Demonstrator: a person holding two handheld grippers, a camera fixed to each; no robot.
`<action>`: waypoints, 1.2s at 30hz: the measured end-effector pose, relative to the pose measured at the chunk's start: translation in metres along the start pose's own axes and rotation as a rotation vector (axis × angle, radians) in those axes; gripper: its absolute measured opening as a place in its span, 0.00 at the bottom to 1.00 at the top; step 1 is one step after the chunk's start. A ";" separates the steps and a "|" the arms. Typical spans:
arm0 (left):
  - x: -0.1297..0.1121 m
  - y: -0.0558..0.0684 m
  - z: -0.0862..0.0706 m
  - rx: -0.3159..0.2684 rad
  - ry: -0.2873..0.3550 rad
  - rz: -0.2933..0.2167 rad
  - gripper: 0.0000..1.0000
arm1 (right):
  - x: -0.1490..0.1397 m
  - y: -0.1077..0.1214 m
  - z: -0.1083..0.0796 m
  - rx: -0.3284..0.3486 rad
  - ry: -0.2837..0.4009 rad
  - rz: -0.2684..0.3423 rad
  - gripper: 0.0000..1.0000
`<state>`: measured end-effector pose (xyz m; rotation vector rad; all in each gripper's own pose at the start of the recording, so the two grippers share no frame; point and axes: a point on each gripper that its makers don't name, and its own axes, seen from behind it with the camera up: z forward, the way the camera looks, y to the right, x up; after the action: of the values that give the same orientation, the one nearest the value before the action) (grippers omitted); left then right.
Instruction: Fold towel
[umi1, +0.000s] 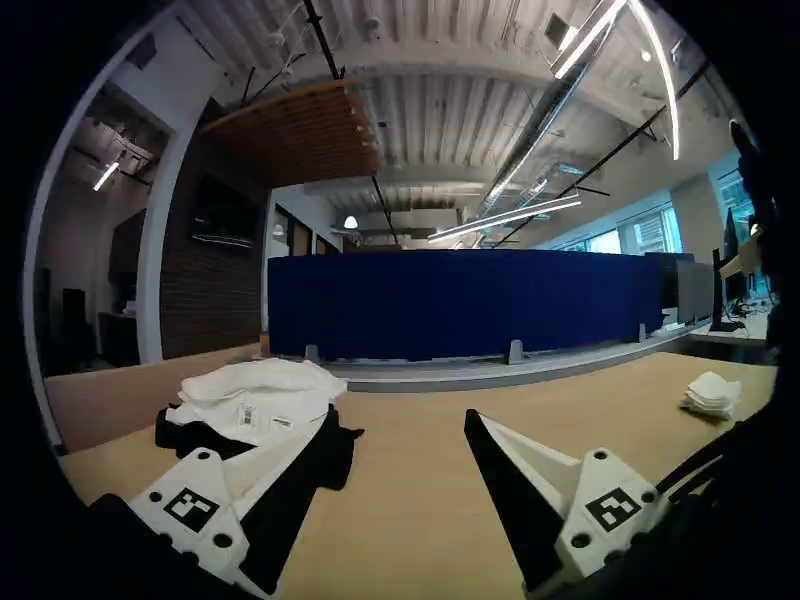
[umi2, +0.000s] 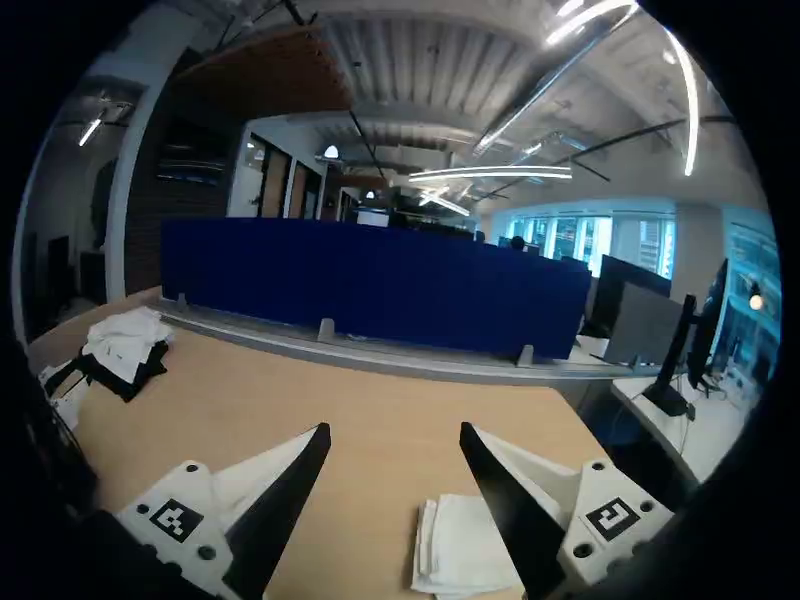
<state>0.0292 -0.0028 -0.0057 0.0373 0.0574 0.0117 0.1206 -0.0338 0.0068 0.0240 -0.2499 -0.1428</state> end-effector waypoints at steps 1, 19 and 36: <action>-0.002 0.000 0.000 -0.001 0.000 0.003 0.93 | -0.001 -0.001 0.000 -0.001 -0.001 -0.004 1.00; -0.018 -0.011 -0.001 0.016 -0.017 -0.011 0.93 | -0.013 0.000 0.002 -0.009 -0.013 -0.014 1.00; -0.029 -0.011 0.002 0.014 -0.058 -0.010 0.93 | 0.013 0.032 -0.008 -0.034 0.074 0.038 1.00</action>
<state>0.0008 -0.0141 -0.0026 0.0515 -0.0002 0.0006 0.1393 -0.0042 0.0033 -0.0093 -0.1737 -0.1080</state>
